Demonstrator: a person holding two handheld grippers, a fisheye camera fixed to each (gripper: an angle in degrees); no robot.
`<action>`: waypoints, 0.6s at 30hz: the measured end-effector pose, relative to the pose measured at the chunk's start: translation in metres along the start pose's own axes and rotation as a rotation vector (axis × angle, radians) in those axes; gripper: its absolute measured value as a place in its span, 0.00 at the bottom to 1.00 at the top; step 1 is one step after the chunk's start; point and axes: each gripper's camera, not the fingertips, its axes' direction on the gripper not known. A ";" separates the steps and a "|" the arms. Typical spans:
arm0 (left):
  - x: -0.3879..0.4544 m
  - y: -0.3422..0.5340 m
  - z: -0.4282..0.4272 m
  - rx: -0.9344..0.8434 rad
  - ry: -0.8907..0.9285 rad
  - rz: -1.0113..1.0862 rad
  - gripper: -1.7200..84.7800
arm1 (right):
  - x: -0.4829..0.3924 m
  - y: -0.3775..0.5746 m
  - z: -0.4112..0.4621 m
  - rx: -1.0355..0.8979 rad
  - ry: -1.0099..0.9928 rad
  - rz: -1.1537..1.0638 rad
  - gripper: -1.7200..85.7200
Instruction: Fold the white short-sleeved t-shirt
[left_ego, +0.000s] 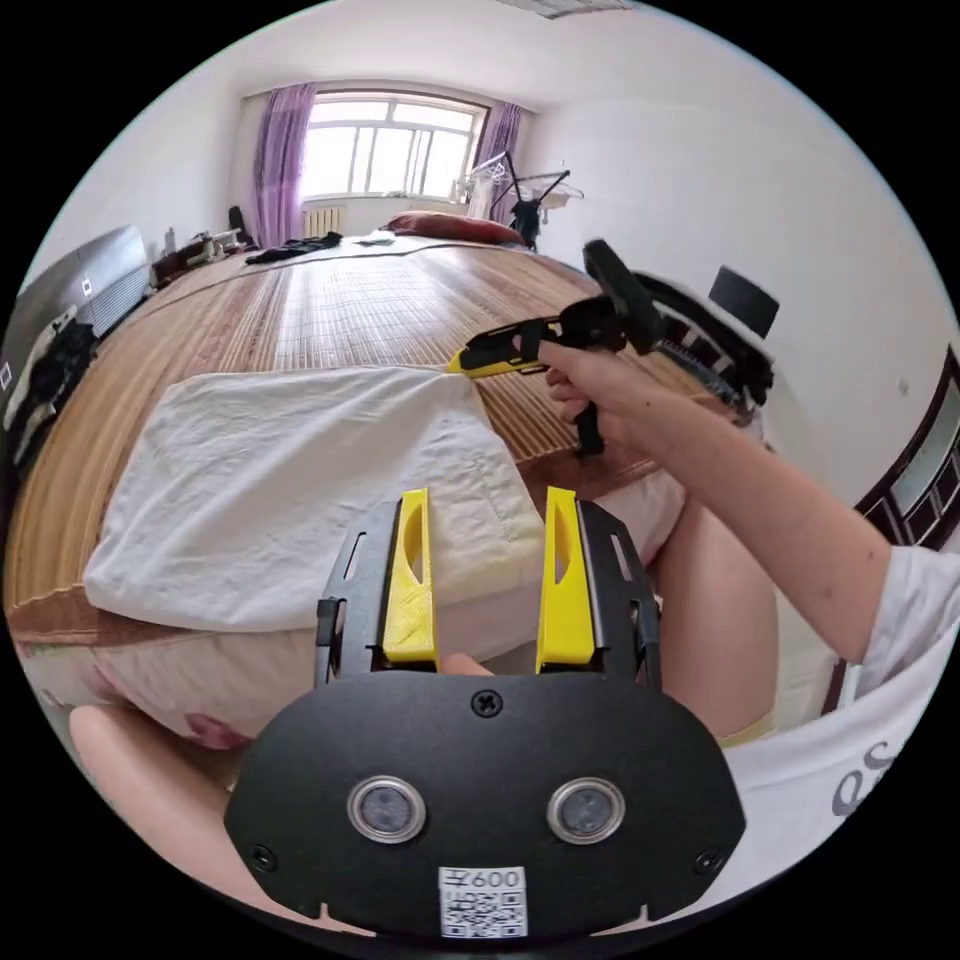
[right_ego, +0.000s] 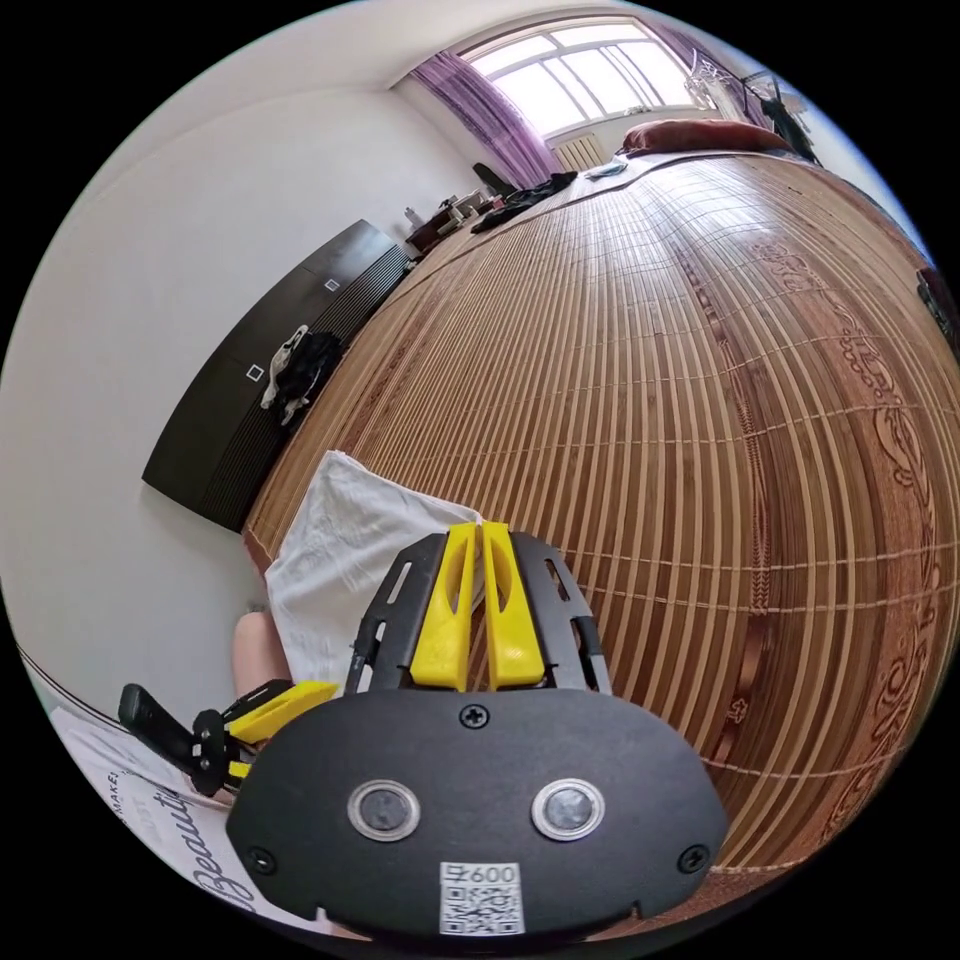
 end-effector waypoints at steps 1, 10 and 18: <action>0.006 0.000 -0.001 -0.005 -0.022 0.013 0.19 | 0.000 0.007 0.000 0.001 0.017 -0.007 0.01; -0.140 -0.052 -0.054 -0.044 -0.250 -0.262 0.08 | -0.007 0.119 -0.030 0.095 0.157 0.011 0.01; -0.210 -0.148 0.000 -0.282 0.106 -0.147 0.03 | -0.013 0.239 -0.045 0.255 0.166 0.117 0.01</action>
